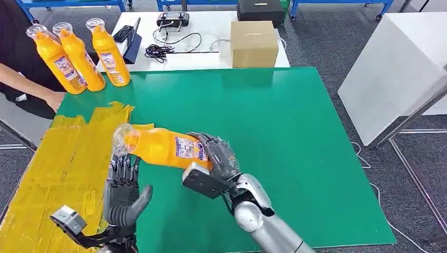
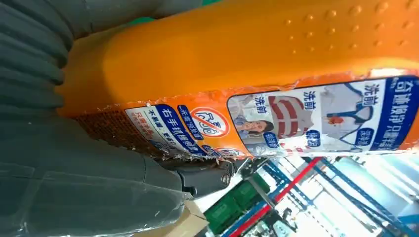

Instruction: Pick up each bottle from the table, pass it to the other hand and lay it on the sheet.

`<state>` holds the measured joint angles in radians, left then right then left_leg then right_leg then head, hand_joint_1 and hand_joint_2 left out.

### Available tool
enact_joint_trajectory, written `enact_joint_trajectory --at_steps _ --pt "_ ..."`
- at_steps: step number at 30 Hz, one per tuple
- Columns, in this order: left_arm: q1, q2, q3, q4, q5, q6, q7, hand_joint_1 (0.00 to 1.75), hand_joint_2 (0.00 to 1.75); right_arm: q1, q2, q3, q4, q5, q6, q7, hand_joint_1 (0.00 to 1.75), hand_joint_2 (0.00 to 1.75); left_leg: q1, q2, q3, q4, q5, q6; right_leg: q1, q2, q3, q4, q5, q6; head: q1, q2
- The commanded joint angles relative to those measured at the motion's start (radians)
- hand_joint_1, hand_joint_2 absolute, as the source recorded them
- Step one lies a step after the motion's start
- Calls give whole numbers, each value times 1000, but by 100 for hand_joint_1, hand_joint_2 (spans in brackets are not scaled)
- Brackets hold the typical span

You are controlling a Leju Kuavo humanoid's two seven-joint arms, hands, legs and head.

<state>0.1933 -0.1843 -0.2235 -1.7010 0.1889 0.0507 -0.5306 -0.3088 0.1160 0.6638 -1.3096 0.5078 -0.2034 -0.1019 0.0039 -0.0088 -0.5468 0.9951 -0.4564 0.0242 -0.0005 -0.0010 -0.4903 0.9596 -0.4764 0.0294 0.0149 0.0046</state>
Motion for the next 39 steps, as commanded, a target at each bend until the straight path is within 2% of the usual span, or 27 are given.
enact_joint_trajectory --at_steps 1,12,22,30,39 --pt "-7 3 40 9 76 -9 9 0 175 -7 40 111 61 27 -53 -14 175 175 0 2 1 -1 0 -1 0 2 0 -1 0 0 0 0" --pt "13 -1 68 -46 164 -33 18 0 175 -7 77 220 135 87 -80 -2 175 175 1 3 1 -1 0 -1 1 2 1 -2 1 0 0 0" --pt "16 -2 79 -46 173 -37 21 0 175 -10 77 234 155 97 -85 0 175 175 0 1 1 -1 0 -1 0 0 0 -1 0 0 0 0" --pt "29 8 100 -49 223 -88 35 0 175 -19 81 304 196 38 -16 -31 175 175 0 1 1 -2 0 -1 0 1 1 -2 0 0 0 0" --pt "25 33 55 -31 202 -200 56 0 175 -28 71 287 242 -66 68 -45 175 175 1 -1 1 -2 1 -1 0 -2 1 -2 0 0 0 0"
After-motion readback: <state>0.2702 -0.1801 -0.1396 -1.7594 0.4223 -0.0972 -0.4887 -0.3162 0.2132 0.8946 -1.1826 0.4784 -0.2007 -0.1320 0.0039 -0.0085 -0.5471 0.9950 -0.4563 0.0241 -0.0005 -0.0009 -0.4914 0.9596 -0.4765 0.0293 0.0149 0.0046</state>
